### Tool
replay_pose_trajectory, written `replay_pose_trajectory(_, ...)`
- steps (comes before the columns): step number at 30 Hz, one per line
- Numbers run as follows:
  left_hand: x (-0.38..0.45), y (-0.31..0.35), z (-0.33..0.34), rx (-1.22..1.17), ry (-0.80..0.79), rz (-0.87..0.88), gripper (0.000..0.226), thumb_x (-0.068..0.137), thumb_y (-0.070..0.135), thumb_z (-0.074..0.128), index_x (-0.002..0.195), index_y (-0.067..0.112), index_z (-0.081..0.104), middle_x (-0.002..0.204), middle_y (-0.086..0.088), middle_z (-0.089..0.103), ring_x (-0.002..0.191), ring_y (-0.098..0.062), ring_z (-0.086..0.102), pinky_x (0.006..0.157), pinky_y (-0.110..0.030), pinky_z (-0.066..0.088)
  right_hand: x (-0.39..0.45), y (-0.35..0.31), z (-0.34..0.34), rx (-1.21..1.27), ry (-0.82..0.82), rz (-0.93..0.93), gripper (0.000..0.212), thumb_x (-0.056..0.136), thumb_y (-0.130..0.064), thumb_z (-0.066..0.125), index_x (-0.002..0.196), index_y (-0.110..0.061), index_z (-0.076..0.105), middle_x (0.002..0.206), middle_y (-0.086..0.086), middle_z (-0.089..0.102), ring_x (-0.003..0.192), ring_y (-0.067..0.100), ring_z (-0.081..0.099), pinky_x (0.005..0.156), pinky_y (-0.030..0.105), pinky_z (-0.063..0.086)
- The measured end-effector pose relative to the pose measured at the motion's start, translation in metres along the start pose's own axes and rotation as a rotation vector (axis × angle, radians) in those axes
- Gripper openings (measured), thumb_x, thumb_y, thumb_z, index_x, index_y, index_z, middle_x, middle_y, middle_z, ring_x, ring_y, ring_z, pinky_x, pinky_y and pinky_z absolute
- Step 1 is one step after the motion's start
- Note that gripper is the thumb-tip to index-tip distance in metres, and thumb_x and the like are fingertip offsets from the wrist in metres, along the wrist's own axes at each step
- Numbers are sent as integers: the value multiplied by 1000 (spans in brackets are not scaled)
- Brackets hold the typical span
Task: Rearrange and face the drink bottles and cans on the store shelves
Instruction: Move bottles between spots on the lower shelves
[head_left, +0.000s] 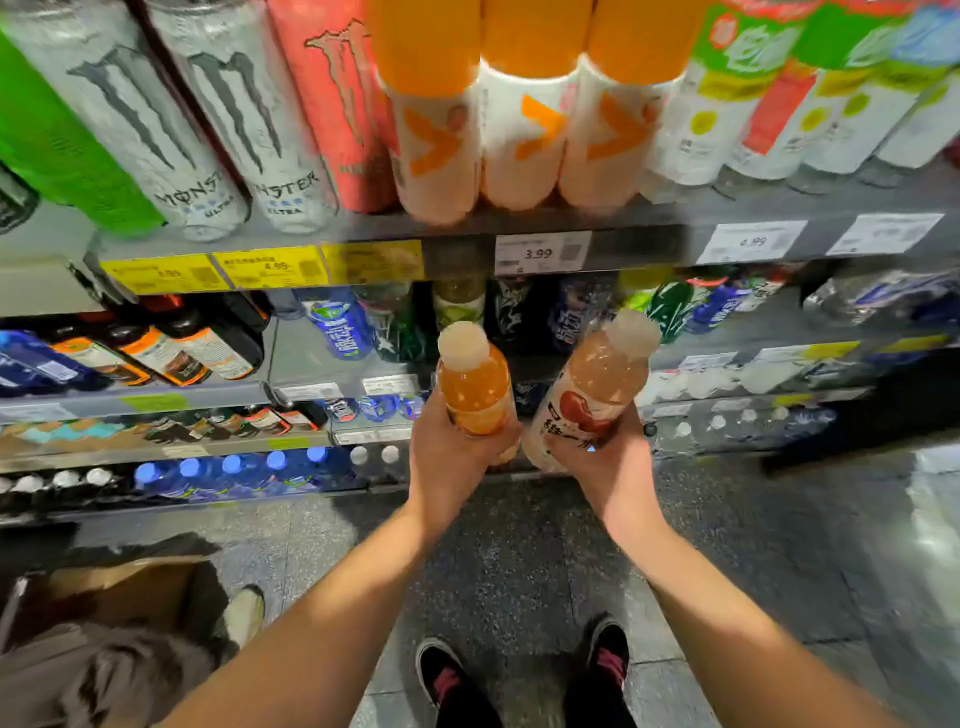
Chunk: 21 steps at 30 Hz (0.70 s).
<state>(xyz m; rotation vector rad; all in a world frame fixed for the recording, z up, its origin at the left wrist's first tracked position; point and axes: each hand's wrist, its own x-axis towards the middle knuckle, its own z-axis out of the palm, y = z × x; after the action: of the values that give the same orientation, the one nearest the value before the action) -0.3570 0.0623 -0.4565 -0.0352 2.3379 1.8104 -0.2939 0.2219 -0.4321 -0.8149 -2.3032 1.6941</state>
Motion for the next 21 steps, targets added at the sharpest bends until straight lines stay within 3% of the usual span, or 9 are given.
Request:
replay_pose_trajectory(3,-4,15,45,24,-55,22,50,64,29,95,105,18,69,93,11,75,87,-3,71,73,-16,52,10,13,-43,32,54,25,67,70,-1,85,128,-8,52,110,0,66,101,15,67,90,25,54)
replay_pose_trajectory(4,-6,20,61,43,-67,22,52,63,32,95,106,19,69,94,12,76,88,-1,71,73,-15,52,15,18,-58,45,53,42,69,70,-4,86,130,-10,52,111,-1,66,99,11,67,88,25,54)
replay_pose_trajectory(7,-11,30,112,90,-85,10,52,60,39,96,101,26,68,89,13,74,87,3,70,75,-18,56,34,38,-104,75,67,42,74,67,-16,90,131,-16,52,113,-7,64,96,-3,63,79,8,47)
replay_pose_trajectory(11,-18,44,183,139,-87,25,46,61,43,93,94,24,67,84,8,74,79,-5,70,71,-30,57,74,71,-173,59,51,42,70,72,-10,87,129,-21,48,107,-18,60,89,-16,57,71,-4,40)
replay_pose_trajectory(14,-18,48,236,114,-25,-8,55,59,45,92,100,19,66,89,5,75,83,-12,72,76,-34,58,112,98,-224,16,28,3,76,73,-13,87,138,-13,47,115,-12,60,97,-2,61,77,-3,40)
replay_pose_trajectory(16,-17,49,271,97,34,-13,57,59,35,96,102,12,66,88,3,75,81,-6,71,73,-26,56,136,110,-253,-2,20,-28,79,73,-14,87,140,-13,45,115,-15,57,104,1,56,80,0,38)
replay_pose_trajectory(19,-16,53,316,64,83,-30,44,69,12,92,98,-5,64,80,0,73,69,1,68,67,-17,50,173,122,-283,-56,22,-100,76,72,-21,89,136,-12,48,112,-12,56,99,-3,53,78,1,36)
replay_pose_trajectory(21,-18,58,337,26,103,-59,37,71,-1,87,98,-6,61,75,4,71,64,5,65,63,-11,48,195,128,-294,-68,28,-142,66,71,-23,90,125,-13,54,110,-9,60,95,-6,55,77,-1,37)
